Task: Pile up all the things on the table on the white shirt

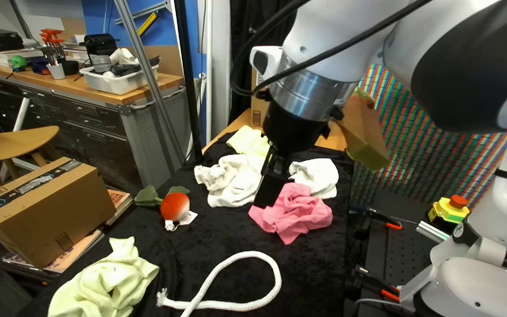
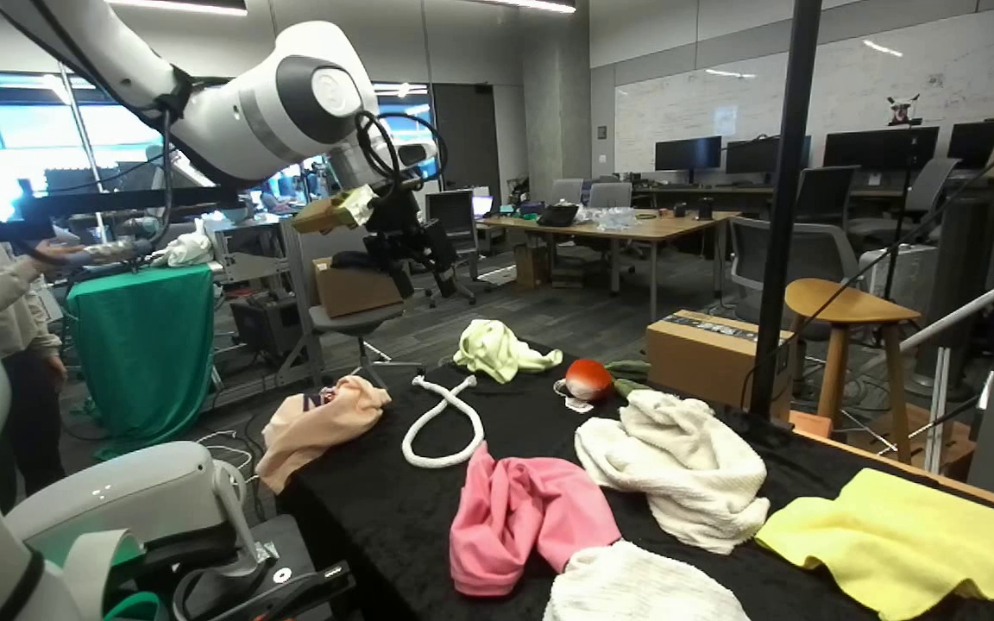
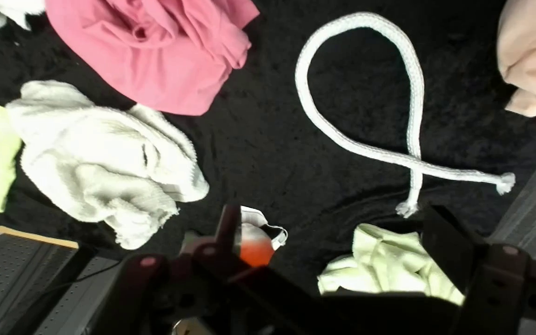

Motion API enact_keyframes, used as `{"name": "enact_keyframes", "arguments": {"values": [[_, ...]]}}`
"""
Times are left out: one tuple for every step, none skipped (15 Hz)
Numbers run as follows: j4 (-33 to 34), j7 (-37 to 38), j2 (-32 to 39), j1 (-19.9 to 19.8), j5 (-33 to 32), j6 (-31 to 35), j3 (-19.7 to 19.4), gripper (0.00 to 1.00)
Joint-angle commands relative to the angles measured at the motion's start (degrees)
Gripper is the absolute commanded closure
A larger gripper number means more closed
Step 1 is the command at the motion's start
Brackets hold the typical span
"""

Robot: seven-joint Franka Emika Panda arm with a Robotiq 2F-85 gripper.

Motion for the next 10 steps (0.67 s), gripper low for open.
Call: {"name": "enact_keyframes", "arguments": {"values": [[10.00,5.44,12.57,0.31,-8.60,0.57,1.71,0.00],[11.83,5.84,14.33,1.30,-10.17,-0.30,1.23,0.00],[14.80,6.91,17.82,2.04,-12.57,-1.08,0.89,0.00],[16.67,7.31,19.76,3.25,-14.05,-1.36,0.05,0.00],[19.12,7.68,22.38,4.56,-15.51,-1.68,-0.77,0.00],[21.49,7.66,24.50,6.07,-16.09,-2.02,-1.78,0.00],[23.97,7.75,27.22,7.61,-16.99,-2.04,-2.88,0.00],[26.30,7.70,29.46,9.23,-17.35,-2.20,-4.07,0.00],[28.80,7.48,32.07,10.93,-17.74,-2.28,-5.32,0.00],[30.84,7.11,33.84,12.65,-17.57,-2.44,-6.49,0.00]]}}
